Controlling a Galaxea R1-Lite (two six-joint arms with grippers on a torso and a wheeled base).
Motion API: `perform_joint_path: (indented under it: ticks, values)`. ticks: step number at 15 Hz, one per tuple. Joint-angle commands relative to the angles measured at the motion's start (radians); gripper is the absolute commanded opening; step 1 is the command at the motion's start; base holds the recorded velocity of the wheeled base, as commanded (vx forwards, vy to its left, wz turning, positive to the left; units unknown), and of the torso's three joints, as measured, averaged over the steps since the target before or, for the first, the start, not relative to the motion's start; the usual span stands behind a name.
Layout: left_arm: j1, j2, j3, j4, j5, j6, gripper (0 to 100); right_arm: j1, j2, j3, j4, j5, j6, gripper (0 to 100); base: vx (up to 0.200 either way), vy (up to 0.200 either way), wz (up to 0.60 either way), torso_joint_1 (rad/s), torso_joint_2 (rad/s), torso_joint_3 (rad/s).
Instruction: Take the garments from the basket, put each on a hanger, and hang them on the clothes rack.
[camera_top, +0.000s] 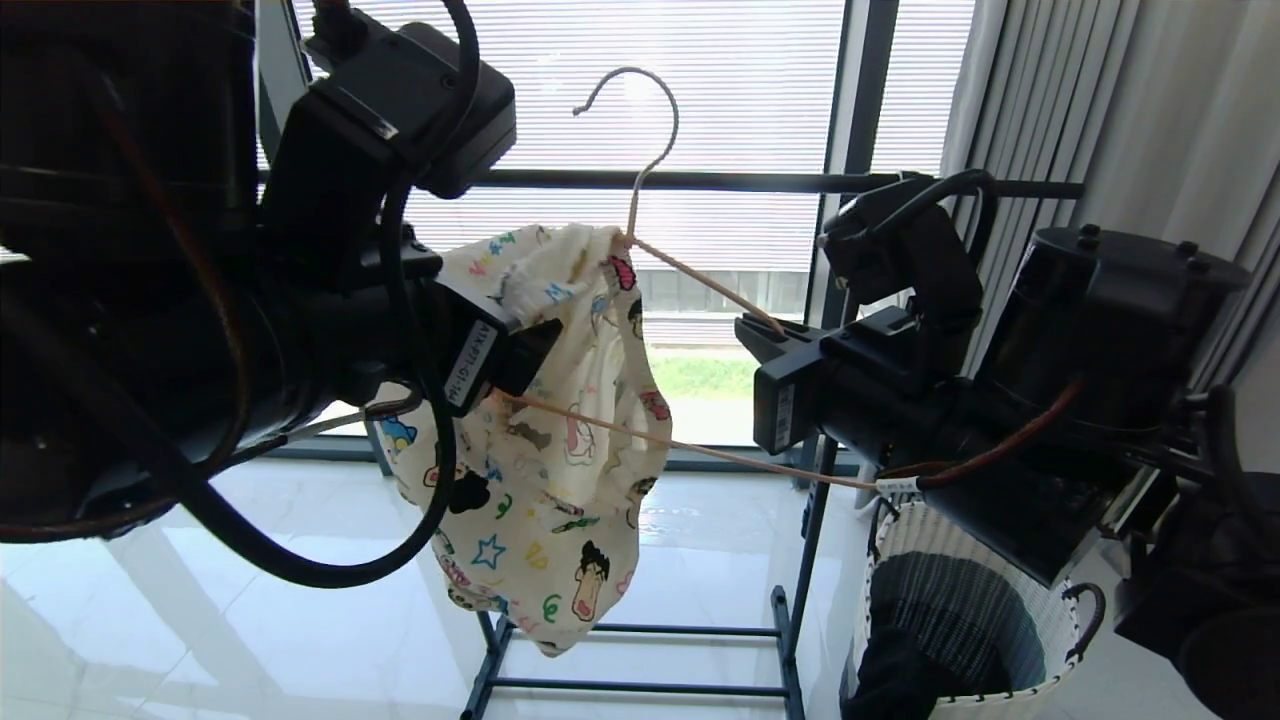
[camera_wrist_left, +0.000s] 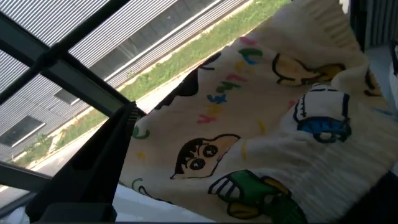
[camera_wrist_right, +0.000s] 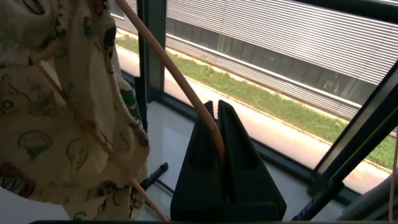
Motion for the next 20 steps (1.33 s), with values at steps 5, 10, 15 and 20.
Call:
perform_joint_path:
  ticks: [5,10,15,20]
  values:
    - [0.052,-0.071,0.006,-0.001,0.008,0.005,100,0.000,-0.003,0.003,-0.022,0.001,-0.003,0,0.000,0.000,0.00,0.000,0.00,0.000]
    - [0.060,-0.170,0.062,-0.001,-0.024,0.008,100,0.000,-0.007,0.028,-0.068,0.002,-0.017,0,0.000,0.000,0.00,0.000,0.00,0.000]
    - [0.086,-0.315,0.188,-0.001,-0.170,0.097,100,-0.002,-0.049,0.146,-0.162,0.010,-0.092,0,0.000,0.000,0.00,0.000,0.00,0.000]
    - [0.116,-0.383,0.297,-0.001,-0.378,0.134,100,0.002,-0.144,0.314,-0.199,0.076,-0.097,0,0.000,0.000,0.00,0.000,0.00,0.000]
